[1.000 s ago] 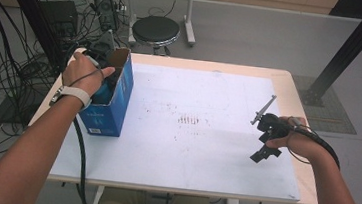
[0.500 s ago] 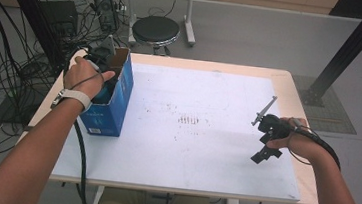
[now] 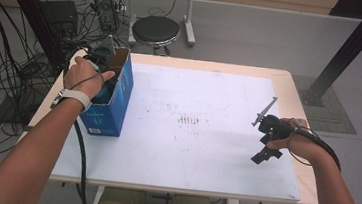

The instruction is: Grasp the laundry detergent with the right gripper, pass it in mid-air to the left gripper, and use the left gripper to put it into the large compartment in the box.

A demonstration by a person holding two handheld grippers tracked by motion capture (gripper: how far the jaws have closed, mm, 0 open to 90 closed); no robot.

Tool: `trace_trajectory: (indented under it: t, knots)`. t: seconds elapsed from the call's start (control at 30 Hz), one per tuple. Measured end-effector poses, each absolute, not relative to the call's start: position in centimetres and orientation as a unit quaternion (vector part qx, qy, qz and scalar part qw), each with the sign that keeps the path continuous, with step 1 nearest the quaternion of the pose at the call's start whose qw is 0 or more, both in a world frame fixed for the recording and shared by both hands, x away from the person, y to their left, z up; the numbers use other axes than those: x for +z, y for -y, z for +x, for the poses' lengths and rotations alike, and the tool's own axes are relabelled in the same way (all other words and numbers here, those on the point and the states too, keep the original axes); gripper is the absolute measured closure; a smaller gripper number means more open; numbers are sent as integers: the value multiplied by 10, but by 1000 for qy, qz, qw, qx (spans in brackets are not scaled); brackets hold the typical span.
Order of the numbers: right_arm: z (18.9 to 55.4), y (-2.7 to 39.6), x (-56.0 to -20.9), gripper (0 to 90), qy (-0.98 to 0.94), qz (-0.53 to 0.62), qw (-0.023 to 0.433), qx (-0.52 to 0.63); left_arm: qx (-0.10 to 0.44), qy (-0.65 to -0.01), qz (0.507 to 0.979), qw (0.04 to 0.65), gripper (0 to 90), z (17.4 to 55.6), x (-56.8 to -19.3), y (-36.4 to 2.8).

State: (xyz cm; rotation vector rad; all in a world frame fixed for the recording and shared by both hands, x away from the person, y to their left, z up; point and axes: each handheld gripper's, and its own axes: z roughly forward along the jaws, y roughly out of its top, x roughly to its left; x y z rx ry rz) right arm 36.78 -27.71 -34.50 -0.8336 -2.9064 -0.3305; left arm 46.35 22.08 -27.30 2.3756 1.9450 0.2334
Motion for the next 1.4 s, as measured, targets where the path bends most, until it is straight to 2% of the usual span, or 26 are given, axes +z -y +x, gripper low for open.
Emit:
trace_trajectory:
  t: [1.4]
  knots:
    - [366, 275, -342, 103, 955, -273, 44, -105, 73, -636, 767, 37, 371, 460, -273, -225]
